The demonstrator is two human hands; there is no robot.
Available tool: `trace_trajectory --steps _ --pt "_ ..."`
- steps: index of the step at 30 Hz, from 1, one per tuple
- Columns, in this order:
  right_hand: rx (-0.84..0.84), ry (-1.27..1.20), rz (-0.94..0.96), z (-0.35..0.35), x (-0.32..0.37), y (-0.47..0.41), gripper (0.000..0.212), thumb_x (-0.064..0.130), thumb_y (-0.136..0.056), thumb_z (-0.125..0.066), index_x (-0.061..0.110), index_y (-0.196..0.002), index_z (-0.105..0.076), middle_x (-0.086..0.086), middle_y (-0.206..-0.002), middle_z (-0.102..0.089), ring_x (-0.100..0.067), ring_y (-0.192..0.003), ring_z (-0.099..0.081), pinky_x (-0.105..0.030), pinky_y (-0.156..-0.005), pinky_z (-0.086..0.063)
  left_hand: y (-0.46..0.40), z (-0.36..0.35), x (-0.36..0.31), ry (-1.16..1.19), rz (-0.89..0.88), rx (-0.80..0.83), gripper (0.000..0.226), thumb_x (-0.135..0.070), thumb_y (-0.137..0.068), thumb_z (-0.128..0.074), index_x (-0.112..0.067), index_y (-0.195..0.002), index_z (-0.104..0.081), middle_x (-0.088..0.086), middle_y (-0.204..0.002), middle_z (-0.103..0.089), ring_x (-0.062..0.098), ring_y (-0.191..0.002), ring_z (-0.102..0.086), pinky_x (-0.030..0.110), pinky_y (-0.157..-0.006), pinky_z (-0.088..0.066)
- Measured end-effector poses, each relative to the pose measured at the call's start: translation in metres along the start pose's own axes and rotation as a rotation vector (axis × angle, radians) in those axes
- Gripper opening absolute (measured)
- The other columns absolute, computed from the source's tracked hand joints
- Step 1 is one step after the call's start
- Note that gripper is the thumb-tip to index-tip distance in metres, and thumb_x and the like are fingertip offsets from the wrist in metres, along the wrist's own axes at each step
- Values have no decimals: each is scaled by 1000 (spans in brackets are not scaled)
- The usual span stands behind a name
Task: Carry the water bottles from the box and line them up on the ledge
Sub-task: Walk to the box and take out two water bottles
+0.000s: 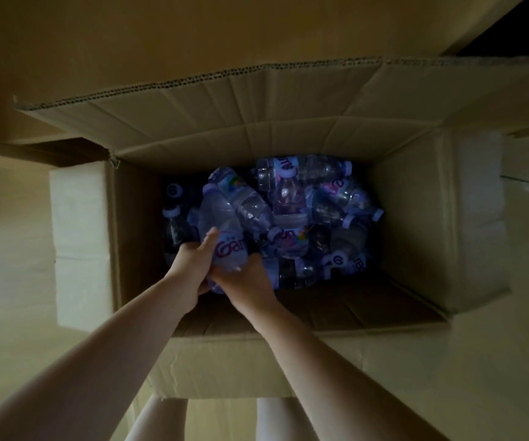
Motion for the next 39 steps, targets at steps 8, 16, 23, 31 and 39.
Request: trace_trajectory --steps 8,16,23,31,39 --pt "134 -116 231 -21 19 23 42 13 -81 -75 14 -114 -49 -6 -108 -66 -10 -92 -68 -30 -82 -57 -13 19 -12 44 -51 -138 85 -39 -67 -85 -12 -130 -36 19 -113 -59 36 -91 -65 42 -68 -56" --pt "-41 -815 -283 13 3 -28 23 38 -98 -54 15 -104 -57 -7 -103 -62 -18 -97 -59 -34 -89 -48 -21 35 -8 205 -345 -78 64 -21 -74 -82 -21 -121 -39 0 -98 -61 11 -78 -66 16 -45 -50" --pt "-230 -1330 -332 15 27 -84 39 24 -93 -65 13 -130 -56 -10 -133 -58 -26 -115 -56 -33 -87 -50 -42 34 14 149 -377 19 60 -21 -76 -80 -33 -116 -37 -6 -98 -63 6 -79 -67 13 -53 -51" --pt "-681 -360 184 43 45 -45 27 25 -88 -72 6 -97 -55 -5 -91 -63 -13 -81 -62 -30 -72 -55 -43 57 34 95 -333 -19 61 -26 -73 -82 -29 -117 -41 -7 -94 -62 7 -79 -65 18 -57 -47" --pt "-673 431 849 57 116 45 29 36 -85 -72 14 -90 -53 8 -82 -61 -7 -72 -61 -11 -61 -45 -28 67 18 -14 -409 23 62 -16 -74 -81 -27 -118 -38 -9 -96 -58 2 -83 -58 17 -62 -44"
Point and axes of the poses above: each hand's wrist, its own y-axis away from the middle knuckle, its own z-axis out of the back of the hand, x = y × z, the point moved 5 cm from there along -y, towards the middle knuckle
